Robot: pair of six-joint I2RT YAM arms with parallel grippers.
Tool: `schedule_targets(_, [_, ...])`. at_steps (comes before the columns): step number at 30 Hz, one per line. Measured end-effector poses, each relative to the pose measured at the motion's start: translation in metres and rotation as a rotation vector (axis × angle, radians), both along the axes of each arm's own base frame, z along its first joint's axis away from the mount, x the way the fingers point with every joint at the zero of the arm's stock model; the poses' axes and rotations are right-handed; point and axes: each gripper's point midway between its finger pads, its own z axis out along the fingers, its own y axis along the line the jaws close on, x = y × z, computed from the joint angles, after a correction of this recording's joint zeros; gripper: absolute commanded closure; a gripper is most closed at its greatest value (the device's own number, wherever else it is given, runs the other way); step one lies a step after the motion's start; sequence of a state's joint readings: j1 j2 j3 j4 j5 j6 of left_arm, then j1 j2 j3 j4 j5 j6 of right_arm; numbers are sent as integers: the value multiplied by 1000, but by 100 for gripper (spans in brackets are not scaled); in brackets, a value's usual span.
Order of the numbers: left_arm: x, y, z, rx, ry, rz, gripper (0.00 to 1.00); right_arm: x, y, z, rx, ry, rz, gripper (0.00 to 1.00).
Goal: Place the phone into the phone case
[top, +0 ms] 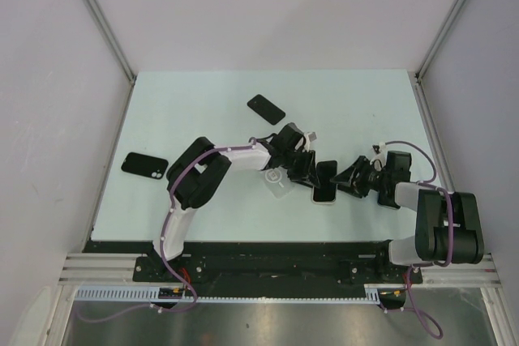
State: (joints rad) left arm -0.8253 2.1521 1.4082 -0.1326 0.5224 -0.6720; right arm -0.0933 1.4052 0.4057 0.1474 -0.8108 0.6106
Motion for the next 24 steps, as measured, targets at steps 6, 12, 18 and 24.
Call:
schedule_targets(6, [-4,-3,0,-48,39,-11,63,-1,7,16,46,-50,41,53])
schedule_targets(12, [-6,-3,1,-69,49,-17,63,-1,8,17,51,-52,43,61])
schedule_targets(18, [-6,-1,1,-72,56,-20,62,-1,6,16,43,-53,41,100])
schedule_targets(24, [-6,-1,0,-70,55,-19,62,-1,6,15,32,-61,45,99])
